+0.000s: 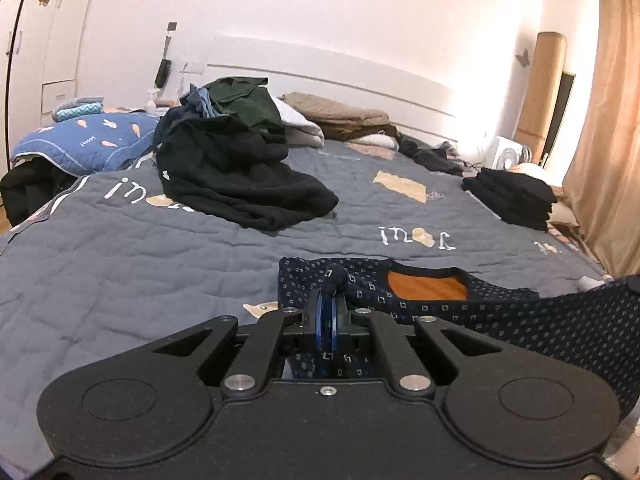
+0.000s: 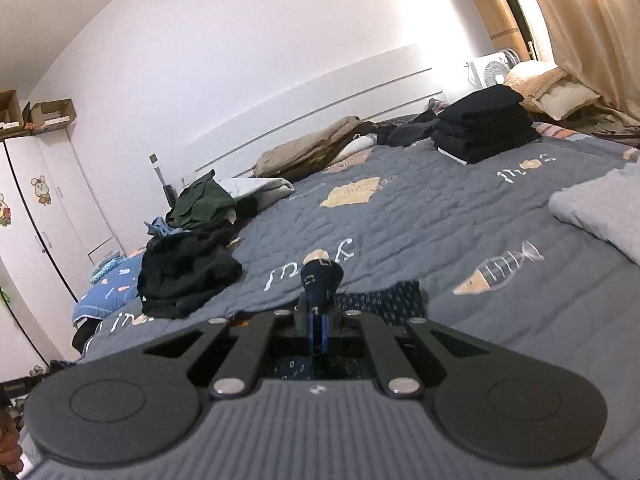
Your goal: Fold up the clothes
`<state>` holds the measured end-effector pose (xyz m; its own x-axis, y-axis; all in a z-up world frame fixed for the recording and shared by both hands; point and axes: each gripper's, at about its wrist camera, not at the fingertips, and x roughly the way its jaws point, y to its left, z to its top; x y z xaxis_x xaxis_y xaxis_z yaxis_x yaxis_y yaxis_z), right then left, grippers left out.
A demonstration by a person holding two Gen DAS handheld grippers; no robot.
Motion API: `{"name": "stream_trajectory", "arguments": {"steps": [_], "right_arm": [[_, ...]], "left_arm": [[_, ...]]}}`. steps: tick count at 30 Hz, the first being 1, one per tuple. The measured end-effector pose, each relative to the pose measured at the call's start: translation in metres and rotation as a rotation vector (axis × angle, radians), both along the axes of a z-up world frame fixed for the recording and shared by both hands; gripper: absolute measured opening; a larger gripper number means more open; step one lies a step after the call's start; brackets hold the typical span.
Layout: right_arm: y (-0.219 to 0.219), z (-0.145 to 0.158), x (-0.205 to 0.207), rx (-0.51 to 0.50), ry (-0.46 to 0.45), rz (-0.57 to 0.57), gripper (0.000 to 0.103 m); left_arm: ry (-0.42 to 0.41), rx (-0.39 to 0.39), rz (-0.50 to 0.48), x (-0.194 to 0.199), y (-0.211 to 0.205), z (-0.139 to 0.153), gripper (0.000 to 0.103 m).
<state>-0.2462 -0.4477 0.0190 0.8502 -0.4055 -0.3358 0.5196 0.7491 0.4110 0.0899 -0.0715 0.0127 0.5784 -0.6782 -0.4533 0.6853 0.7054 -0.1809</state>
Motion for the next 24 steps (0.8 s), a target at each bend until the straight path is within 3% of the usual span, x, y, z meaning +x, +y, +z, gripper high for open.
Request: {"name": "stream_trajectory", "arguments": {"steps": [14, 24], "right_arm": [[-0.086, -0.027, 0.107, 0.035, 0.102, -0.008, 0.004], [-0.133, -0.025, 0.171, -0.013, 0.148, 0.016, 0.004]], "left_arm": [[-0.023, 0.121, -0.024, 0.085, -0.088, -0.013, 0.004], [-0.028, 0.166, -0.029, 0.143, -0.132, -0.024, 0.004]]}}
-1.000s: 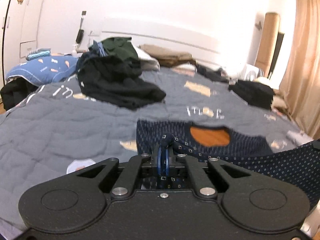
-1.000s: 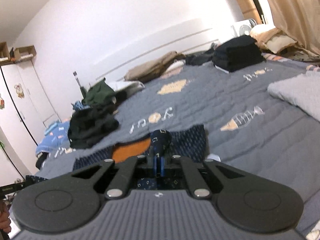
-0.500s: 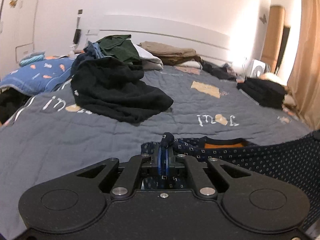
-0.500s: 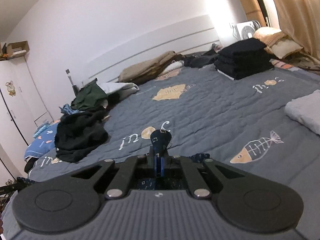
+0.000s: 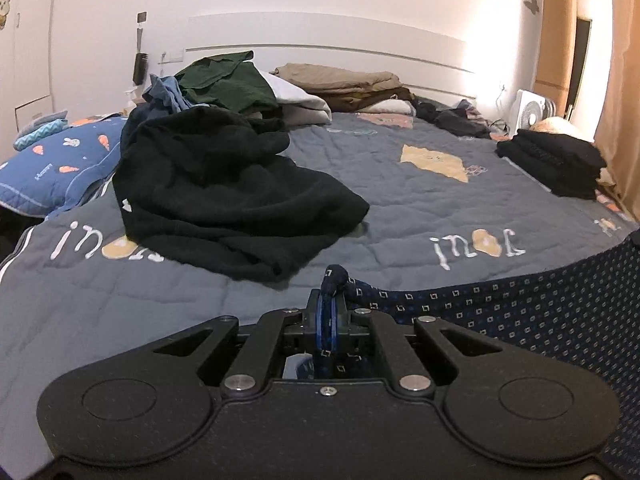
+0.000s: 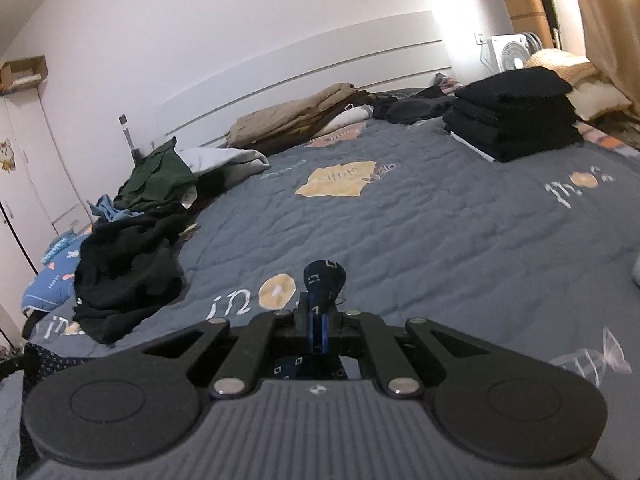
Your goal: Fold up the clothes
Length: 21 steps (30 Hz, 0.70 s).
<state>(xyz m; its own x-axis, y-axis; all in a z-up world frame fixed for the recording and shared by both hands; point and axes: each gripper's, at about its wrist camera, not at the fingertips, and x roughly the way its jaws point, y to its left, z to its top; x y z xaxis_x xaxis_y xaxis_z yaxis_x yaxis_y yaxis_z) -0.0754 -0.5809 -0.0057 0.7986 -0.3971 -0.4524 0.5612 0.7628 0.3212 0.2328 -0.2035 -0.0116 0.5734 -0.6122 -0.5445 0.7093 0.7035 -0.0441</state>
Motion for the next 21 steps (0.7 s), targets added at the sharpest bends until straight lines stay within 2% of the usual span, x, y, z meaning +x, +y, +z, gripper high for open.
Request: {"name": "stream_trajectory", "arguments": {"steps": [4, 9, 13, 17, 21], "right_arm": [[-0.014, -0.013, 0.025, 0.003, 0.052, -0.002, 0.004], [-0.027, -0.046, 0.043, 0.054, 0.171, 0.007, 0.004], [-0.034, -0.064, 0.041, 0.07, 0.263, -0.02, 0.008], [-0.034, -0.051, 0.015, 0.086, 0.229, -0.041, 0.012], [-0.014, -0.017, -0.015, 0.025, 0.176, -0.084, 0.018]], "left_arm": [[0.004, 0.03, -0.001, 0.016, -0.021, -0.011, 0.004], [0.042, 0.129, -0.003, 0.027, -0.044, -0.039, 0.005], [0.054, 0.161, 0.047, 0.032, -0.035, -0.05, 0.013], [0.081, 0.094, 0.129, 0.032, 0.002, -0.035, 0.013], [0.121, -0.008, 0.152, 0.009, 0.036, -0.01, 0.018]]}}
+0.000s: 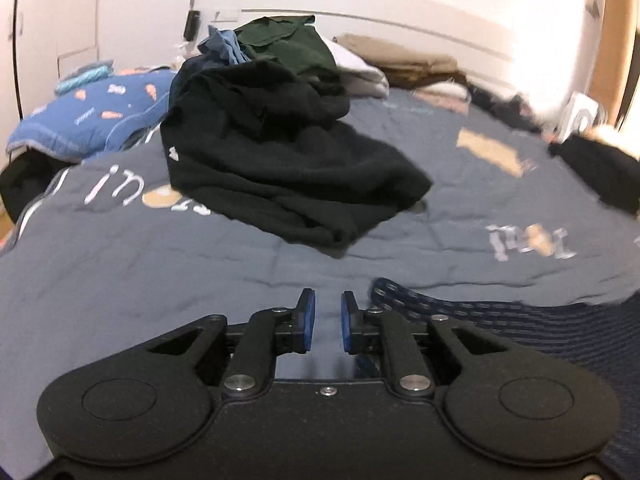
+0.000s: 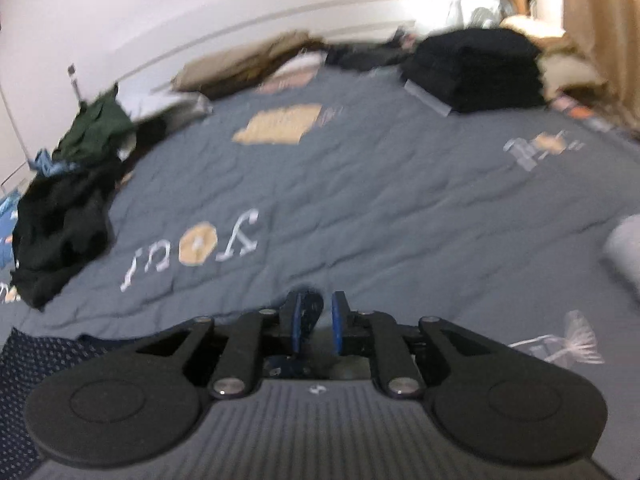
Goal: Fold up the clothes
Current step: 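Fold the held edge over the sweater body and release with both grippers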
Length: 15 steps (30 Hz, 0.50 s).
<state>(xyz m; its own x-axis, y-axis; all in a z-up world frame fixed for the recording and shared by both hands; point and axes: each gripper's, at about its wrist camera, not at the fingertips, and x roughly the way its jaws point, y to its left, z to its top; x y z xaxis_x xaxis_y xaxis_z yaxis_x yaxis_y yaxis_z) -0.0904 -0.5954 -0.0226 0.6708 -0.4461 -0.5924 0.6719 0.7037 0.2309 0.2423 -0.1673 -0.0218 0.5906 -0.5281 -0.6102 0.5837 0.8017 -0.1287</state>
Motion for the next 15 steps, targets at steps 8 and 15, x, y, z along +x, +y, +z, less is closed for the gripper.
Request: {"name": "stream_trajectory", "arguments": {"steps": [8, 15], "right_arm": [[0.084, 0.036, -0.058, 0.045, -0.151, 0.033, 0.044], [0.159, 0.002, -0.087, 0.288, -0.236, 0.09, 0.047]], "left_arm": [[0.152, -0.233, -0.025, -0.092, 0.056, 0.013, 0.045], [0.325, -0.338, -0.027, -0.135, 0.093, -0.011, 0.053]]}}
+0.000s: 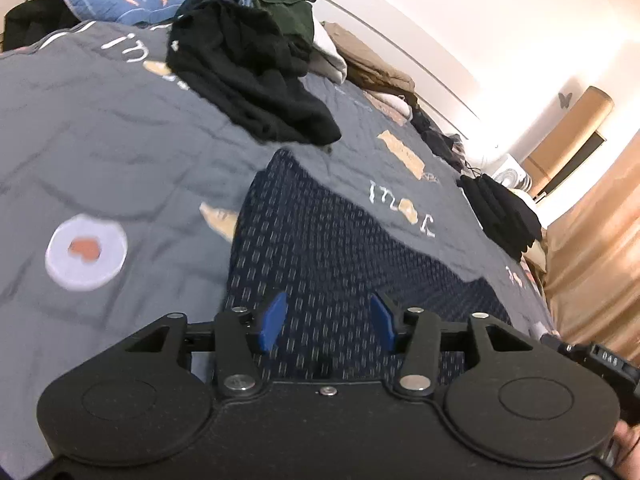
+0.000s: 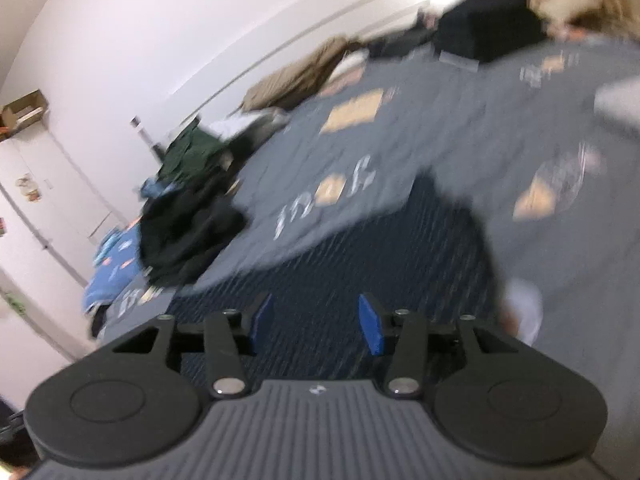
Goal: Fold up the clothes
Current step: 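Fold the held edge over the sweater body and release with both grippers, then grasp the folded navy sweater edge with both grippers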
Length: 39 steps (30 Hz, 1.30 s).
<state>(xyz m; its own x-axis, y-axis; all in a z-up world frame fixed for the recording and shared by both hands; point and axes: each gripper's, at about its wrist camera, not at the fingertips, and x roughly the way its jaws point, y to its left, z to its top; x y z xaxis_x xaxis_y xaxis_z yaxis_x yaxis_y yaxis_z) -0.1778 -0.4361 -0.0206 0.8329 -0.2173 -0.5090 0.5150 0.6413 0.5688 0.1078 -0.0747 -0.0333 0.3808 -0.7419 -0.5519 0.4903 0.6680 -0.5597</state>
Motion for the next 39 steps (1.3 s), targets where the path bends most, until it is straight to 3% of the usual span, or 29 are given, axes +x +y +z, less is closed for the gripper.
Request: {"name": "stream_trajectory", "arguments": {"steps": [4, 8, 12, 15, 24, 34, 36, 37, 38, 39], "right_arm": [[0.027, -0.013, -0.009, 0.064, 0.028, 0.015, 0.047], [0.041, -0.02, -0.022, 0.119, -0.004, 0.002, 0.048], [0.046, -0.03, -0.038, 0.2, -0.032, -0.061, 0.05], [0.043, -0.04, -0.045, 0.288, -0.065, -0.071, 0.051], [0.051, -0.066, -0.047, 0.406, -0.092, -0.088, 0.052], [0.058, -0.086, -0.037, 0.448, -0.078, -0.125, 0.052], [0.056, -0.089, -0.041, 0.442, -0.08, -0.166, 0.052], [0.055, -0.09, -0.044, 0.433, -0.084, -0.189, 0.052], [0.052, -0.09, -0.046, 0.423, -0.084, -0.209, 0.052], [0.049, -0.09, -0.05, 0.415, -0.085, -0.236, 0.052]], "left_arm": [[0.059, -0.048, 0.013, -0.016, 0.02, -0.012, 0.056], [0.182, -0.133, 0.009, -0.026, 0.03, -0.033, 0.06], [0.243, -0.188, 0.027, -0.033, 0.028, -0.046, 0.077], [0.287, -0.189, 0.054, -0.036, 0.026, -0.058, 0.079], [0.324, -0.175, 0.143, -0.028, 0.016, -0.083, 0.079], [0.304, -0.176, 0.179, -0.026, -0.004, -0.091, 0.079], [0.282, -0.178, 0.187, -0.027, -0.004, -0.089, 0.072], [0.265, -0.172, 0.192, -0.027, -0.004, -0.087, 0.062], [0.249, -0.166, 0.197, -0.027, -0.003, -0.084, 0.034], [0.238, -0.163, 0.206, -0.027, -0.002, -0.083, 0.026]]}}
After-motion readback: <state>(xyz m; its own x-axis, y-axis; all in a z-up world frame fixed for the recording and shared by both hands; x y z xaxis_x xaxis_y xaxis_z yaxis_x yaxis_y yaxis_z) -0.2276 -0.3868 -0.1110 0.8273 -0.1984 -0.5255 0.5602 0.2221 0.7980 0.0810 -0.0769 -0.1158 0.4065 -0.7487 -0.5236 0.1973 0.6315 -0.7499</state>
